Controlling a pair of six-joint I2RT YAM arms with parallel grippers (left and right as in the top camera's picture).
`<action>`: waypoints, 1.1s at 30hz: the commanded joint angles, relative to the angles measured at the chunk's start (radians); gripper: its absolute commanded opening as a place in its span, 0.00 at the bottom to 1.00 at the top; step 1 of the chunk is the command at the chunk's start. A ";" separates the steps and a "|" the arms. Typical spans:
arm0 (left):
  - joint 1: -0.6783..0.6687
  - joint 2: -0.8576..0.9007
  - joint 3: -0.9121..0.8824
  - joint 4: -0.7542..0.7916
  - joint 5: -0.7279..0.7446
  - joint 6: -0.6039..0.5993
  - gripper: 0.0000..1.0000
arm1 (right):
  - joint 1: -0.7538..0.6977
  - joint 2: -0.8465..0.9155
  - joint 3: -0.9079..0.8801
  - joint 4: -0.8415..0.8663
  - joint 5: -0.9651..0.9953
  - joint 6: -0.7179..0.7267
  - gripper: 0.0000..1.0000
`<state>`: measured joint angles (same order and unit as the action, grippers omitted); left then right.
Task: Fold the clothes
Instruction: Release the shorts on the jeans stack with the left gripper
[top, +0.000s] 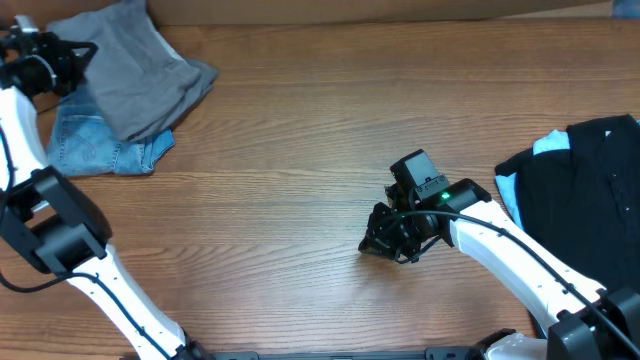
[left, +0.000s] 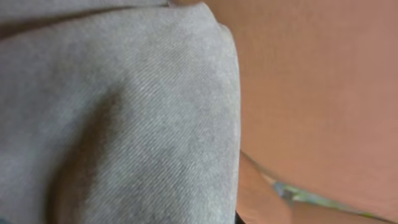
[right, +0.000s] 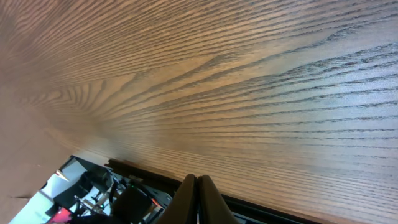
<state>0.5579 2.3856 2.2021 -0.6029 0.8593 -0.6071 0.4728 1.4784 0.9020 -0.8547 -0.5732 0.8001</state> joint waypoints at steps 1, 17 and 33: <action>0.002 -0.056 0.034 0.005 0.086 -0.042 0.04 | 0.003 -0.011 0.016 0.004 -0.014 0.012 0.05; -0.016 -0.259 0.034 -0.253 -0.321 0.226 0.04 | 0.003 -0.010 0.016 0.003 -0.032 0.003 0.05; 0.000 -0.246 0.024 -0.463 -0.768 0.410 0.56 | 0.003 -0.011 0.016 -0.003 -0.047 -0.012 0.05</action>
<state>0.5430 2.1582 2.2112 -1.0470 0.1917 -0.2493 0.4728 1.4784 0.9020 -0.8577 -0.6029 0.8001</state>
